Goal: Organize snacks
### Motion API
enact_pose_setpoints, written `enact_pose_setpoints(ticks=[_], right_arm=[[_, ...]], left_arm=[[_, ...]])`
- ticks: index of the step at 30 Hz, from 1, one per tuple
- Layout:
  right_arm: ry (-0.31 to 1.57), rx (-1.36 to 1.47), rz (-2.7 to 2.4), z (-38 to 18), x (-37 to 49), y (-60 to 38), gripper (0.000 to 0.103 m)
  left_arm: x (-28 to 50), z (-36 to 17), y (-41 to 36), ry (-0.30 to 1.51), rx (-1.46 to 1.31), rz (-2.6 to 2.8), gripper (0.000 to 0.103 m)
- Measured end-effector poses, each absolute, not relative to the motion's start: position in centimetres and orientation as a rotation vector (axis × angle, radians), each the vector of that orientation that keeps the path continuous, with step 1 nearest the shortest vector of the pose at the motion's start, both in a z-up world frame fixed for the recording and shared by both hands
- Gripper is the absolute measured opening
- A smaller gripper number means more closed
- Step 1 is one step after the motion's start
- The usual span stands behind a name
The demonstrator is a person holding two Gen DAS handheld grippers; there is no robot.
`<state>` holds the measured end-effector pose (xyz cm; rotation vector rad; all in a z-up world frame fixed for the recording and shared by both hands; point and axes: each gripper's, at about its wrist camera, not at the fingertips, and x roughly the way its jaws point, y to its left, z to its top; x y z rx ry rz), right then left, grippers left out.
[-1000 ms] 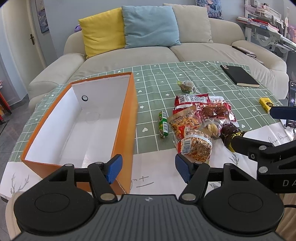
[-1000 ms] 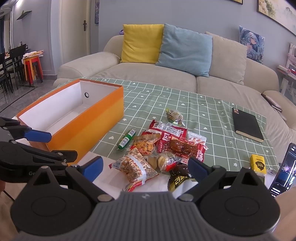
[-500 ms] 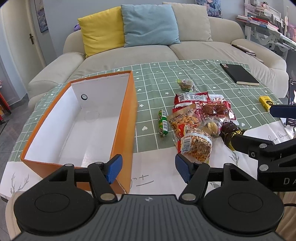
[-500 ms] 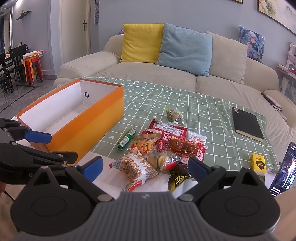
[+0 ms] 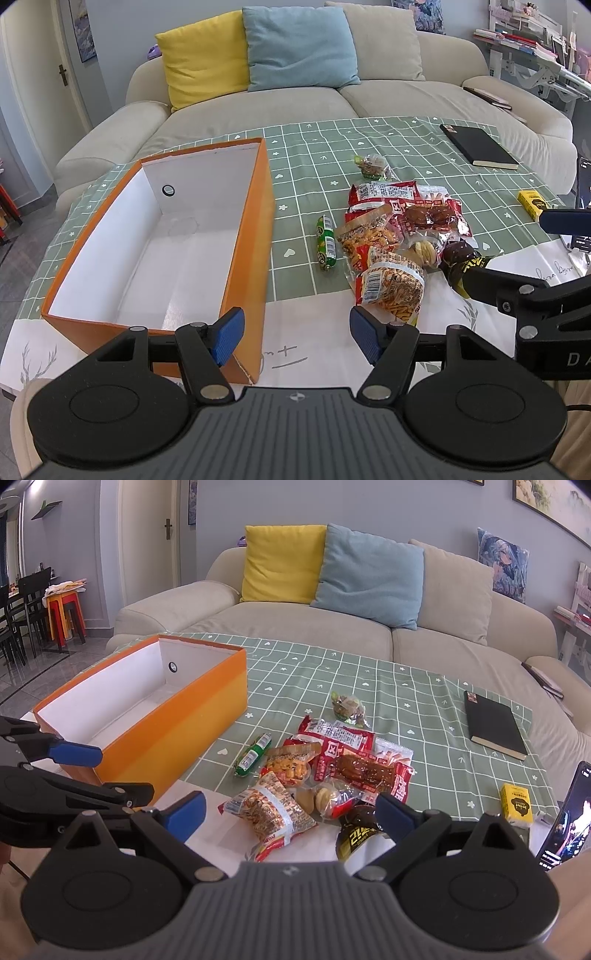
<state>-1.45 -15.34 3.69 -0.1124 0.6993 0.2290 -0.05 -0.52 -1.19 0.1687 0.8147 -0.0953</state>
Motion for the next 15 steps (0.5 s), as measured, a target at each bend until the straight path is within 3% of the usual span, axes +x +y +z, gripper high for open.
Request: enact_pose_setpoints(ticks=[15], right_arm=[[0.714,-0.111,0.228,2.84,-1.08,-15.28,0.095]], left_arm=[[0.13,-1.05,-0.48,0.819,0.169,-0.095,0.077]])
